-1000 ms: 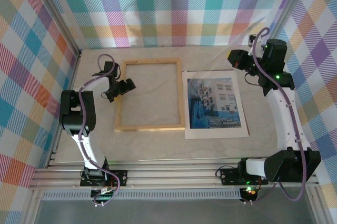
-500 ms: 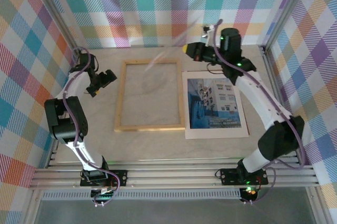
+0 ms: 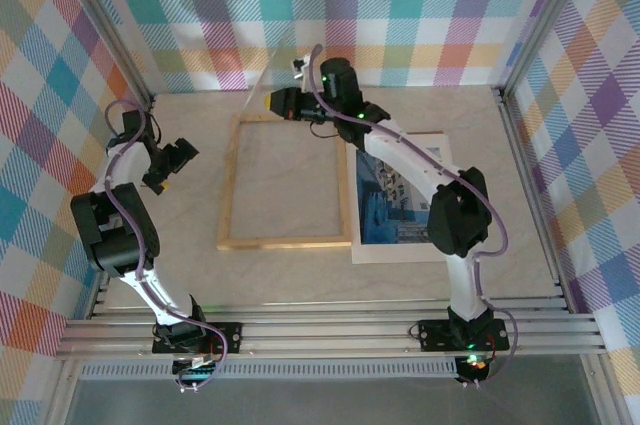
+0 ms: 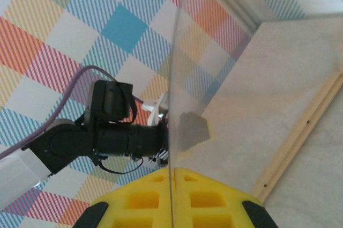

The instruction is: Put the photo into the frame

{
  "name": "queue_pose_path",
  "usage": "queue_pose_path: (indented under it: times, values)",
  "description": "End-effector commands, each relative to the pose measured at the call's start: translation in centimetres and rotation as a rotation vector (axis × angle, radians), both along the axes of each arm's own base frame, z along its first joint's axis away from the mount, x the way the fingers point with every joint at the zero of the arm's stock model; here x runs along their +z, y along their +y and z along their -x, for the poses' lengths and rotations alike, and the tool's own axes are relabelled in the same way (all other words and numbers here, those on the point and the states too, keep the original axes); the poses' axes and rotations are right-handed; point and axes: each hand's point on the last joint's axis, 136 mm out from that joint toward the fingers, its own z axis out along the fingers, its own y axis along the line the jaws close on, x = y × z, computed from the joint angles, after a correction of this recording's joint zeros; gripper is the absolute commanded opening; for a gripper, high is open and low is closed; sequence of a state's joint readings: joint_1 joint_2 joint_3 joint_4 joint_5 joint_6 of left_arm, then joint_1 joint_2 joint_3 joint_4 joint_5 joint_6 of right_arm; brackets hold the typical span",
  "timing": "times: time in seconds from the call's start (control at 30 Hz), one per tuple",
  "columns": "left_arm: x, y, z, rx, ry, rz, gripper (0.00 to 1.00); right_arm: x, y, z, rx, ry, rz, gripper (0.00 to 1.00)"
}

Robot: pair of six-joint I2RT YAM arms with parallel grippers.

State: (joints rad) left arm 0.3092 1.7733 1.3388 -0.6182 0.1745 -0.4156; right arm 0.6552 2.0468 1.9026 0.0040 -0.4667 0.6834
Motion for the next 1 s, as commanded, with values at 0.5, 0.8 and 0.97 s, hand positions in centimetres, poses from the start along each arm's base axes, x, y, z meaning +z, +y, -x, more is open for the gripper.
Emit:
queue_pose_path:
  times: [0.5, 0.8, 0.97]
  values:
    - [1.2, -3.6, -0.7, -0.091, -0.053, 0.027, 1.0, -15.0, -3.6, -0.3, -0.258, 0.324, 0.065, 0.0]
    - [0.5, -4.8, -0.9, -0.12, -0.035, 0.024, 1.0, -18.8, -6.1, 0.0, -0.371, 0.371, 0.12, 0.0]
    - [-0.1, -5.2, -1.0, -0.132, -0.023, 0.031, 1.0, -19.6, -6.7, -0.1, -0.387, 0.377, 0.122, 0.0]
